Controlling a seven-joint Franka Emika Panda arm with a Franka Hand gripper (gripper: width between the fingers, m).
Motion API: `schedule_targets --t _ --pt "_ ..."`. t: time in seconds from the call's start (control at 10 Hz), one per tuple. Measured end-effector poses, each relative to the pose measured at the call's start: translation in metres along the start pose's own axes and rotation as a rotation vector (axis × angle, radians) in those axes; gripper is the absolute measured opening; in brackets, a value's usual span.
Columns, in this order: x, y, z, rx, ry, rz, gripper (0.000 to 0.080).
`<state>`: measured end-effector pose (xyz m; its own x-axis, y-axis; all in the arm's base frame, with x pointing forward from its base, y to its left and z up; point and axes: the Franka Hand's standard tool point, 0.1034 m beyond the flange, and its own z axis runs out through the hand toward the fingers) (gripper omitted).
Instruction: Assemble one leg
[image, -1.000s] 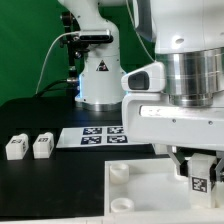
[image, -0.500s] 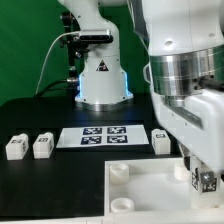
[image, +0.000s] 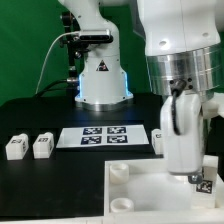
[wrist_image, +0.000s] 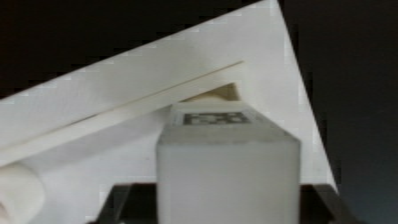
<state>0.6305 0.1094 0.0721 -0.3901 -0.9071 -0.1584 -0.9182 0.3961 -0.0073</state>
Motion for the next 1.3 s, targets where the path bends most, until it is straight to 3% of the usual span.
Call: schedule_targets --t 0.2,0.4,0.5,0.6,0.9,1.1,1.3 --pt "0.0 0.0 0.0 0.0 0.0 -0.033 0.0294" --pt "-0.005 0.004 0.004 -0.004 0.005 -0.202 0.053" --pt "-0.01 0.008 0.005 -0.011 0.005 -0.259 0.053" --pt "-0.012 0.01 0.005 -0.022 0.01 -0.42 0.063" --pt "-0.01 0.009 0.005 -0.022 0.007 -0.73 0.0648" --pt "-0.017 0.007 0.003 -0.039 0.056 -1.082 0.0649" --pt "-0.021 0.002 0.003 -0.026 0.072 -1.347 0.0649"
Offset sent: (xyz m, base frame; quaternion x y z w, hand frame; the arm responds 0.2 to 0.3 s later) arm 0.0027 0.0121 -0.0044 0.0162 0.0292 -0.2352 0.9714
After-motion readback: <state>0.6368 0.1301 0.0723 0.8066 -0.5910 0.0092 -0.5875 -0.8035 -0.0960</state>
